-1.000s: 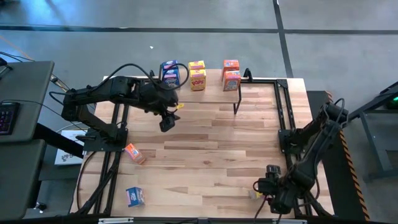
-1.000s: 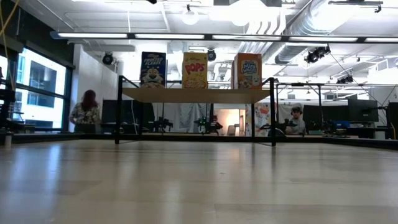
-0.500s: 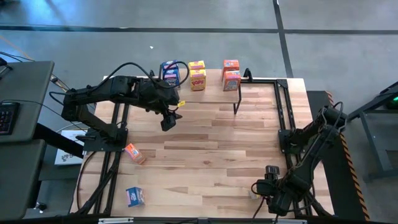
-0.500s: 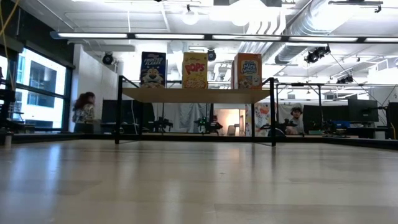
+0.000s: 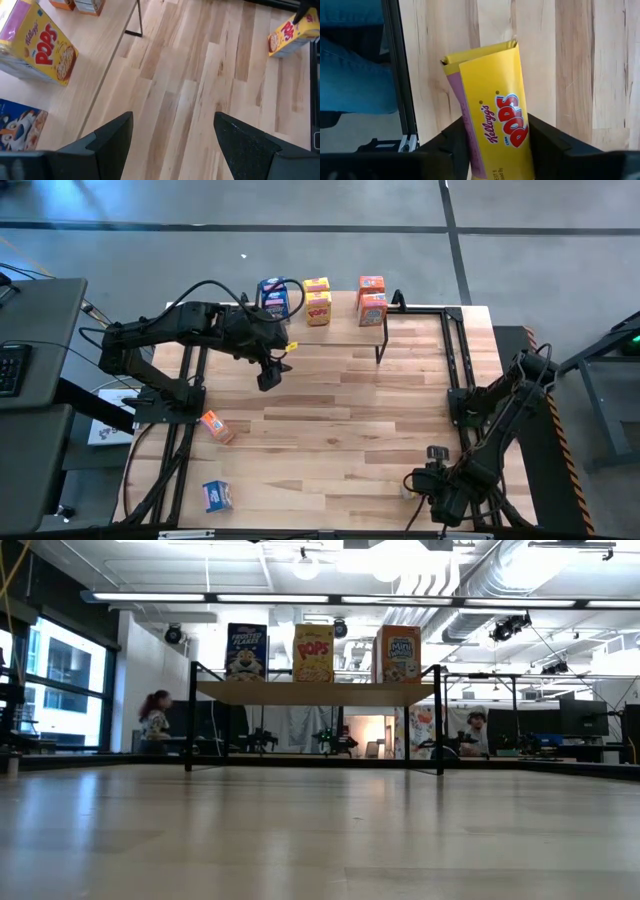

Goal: Stack cereal on shelf
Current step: Put the yellow cereal box and aligned with the other yellow cereal boxes on the shelf

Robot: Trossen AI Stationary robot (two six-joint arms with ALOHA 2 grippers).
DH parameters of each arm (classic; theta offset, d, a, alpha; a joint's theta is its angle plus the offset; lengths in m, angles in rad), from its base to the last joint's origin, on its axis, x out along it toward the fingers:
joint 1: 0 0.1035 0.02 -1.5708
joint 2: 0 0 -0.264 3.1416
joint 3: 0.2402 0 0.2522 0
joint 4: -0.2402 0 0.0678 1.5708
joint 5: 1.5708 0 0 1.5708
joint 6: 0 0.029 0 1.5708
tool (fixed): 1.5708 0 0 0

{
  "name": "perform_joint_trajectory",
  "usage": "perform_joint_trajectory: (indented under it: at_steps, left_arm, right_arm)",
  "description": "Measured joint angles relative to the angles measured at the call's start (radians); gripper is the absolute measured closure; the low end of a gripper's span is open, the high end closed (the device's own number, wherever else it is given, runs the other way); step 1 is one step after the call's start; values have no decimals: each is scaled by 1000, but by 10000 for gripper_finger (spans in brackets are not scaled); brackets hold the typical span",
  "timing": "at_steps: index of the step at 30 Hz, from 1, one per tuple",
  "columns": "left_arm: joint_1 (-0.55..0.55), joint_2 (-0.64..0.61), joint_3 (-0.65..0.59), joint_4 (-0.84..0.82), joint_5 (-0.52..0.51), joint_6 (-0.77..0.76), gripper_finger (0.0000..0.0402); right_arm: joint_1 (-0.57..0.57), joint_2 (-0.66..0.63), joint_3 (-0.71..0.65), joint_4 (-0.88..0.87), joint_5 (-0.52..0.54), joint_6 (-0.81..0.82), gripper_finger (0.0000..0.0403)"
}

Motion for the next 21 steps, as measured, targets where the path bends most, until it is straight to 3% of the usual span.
perform_joint_trajectory:
  at_steps: [14,21]
  left_arm:
    - [13,46,0,-14,-25,65,104]
    - [-2,59,0,-3,-53,98,103]
  right_arm:
    - [-96,-2,5,-2,-9,-72,256]
    - [-191,-2,92,-43,15,-191,256]
